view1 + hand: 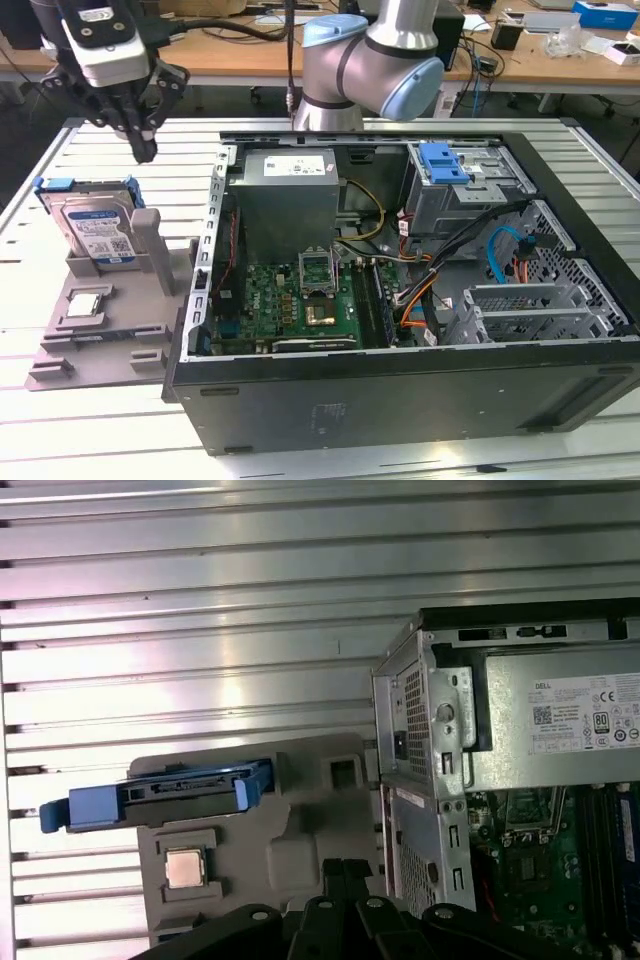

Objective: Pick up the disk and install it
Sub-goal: 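Reach for the disk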

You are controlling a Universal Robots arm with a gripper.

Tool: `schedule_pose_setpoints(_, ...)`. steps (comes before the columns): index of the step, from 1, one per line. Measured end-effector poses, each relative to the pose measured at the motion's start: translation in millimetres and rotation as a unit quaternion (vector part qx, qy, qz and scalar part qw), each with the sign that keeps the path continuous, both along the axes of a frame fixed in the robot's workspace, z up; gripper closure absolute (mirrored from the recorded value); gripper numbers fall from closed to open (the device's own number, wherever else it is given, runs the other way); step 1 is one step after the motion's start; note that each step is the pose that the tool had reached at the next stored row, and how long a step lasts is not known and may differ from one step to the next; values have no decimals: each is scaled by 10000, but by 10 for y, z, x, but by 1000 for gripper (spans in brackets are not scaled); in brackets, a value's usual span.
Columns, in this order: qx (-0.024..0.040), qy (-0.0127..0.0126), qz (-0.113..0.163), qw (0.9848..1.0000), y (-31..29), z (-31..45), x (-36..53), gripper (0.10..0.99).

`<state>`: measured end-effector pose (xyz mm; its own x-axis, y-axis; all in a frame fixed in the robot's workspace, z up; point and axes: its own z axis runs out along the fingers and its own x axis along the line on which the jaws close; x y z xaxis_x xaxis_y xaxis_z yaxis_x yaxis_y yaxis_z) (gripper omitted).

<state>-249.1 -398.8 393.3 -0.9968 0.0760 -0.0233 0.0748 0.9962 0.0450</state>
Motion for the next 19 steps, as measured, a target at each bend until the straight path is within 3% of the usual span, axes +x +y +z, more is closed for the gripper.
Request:
schedule_pose_setpoints(8,0,0,-4,10000,0,0,-317,984)
schedule_pose_setpoints(19,0,0,-6,10000,0,0,-687,984)
